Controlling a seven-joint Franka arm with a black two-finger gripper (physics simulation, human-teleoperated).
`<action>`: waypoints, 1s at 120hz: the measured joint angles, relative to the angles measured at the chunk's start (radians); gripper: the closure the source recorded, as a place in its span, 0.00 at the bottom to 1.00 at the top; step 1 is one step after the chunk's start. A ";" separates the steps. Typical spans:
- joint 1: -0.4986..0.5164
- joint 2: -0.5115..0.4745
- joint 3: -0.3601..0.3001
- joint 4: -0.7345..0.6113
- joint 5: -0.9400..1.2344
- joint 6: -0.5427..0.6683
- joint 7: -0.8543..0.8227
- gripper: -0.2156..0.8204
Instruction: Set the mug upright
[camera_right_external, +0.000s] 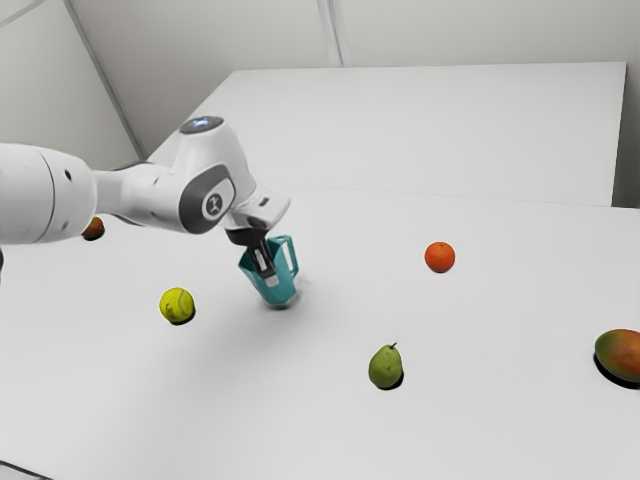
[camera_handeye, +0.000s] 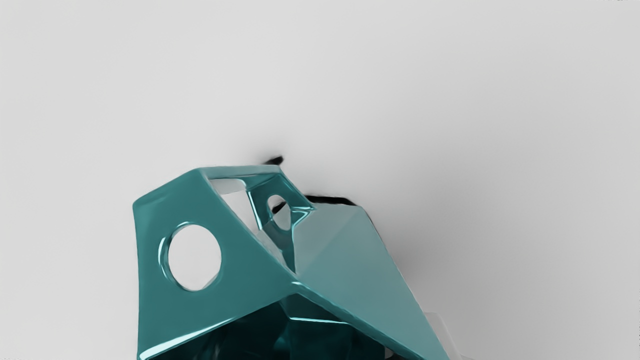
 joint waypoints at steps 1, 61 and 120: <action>0.000 -0.001 -0.001 -0.002 0.001 0.001 -0.005 0.96; 0.000 -0.005 -0.006 -0.019 0.015 0.031 -0.190 0.56; -0.011 -0.086 -0.022 0.355 0.032 -0.274 -0.349 0.24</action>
